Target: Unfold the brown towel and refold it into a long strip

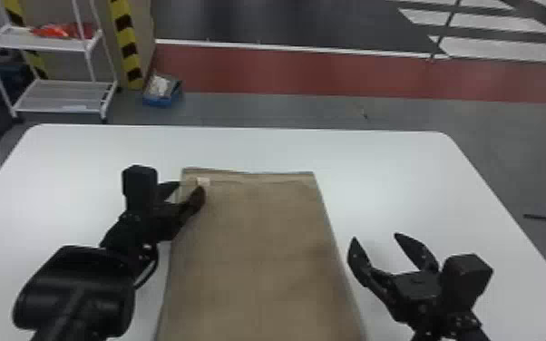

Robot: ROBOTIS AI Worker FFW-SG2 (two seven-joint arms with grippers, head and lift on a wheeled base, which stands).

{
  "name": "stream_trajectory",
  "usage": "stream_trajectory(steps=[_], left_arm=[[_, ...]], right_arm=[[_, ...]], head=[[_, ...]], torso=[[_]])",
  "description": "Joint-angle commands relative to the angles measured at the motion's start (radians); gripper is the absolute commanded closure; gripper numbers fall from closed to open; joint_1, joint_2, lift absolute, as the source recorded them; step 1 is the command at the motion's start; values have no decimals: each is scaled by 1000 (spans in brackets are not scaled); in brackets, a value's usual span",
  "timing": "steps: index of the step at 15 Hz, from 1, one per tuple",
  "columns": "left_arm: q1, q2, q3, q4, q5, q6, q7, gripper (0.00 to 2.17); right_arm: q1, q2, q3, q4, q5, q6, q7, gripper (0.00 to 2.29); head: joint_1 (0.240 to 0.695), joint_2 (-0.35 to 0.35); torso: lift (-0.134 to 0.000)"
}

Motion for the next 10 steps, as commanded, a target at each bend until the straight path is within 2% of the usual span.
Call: stream_trajectory(steps=[1, 5, 10], left_arm=[[-1, 0, -2, -1, -1, -3, 7, 583], [2, 0, -14, -6, -21, 0, 36, 576], [16, 0, -22, -13, -23, 0, 37, 579]], right_arm=[[1, -2, -2, -2, 0, 3, -2, 151], [6, -8, -6, -5, 0, 6, -2, 151], [4, -12, -11, -4, -17, 9, 0, 151]], head=[[695, -133], [695, -133], [695, -142]], torso=[[-123], [-123], [-123]])
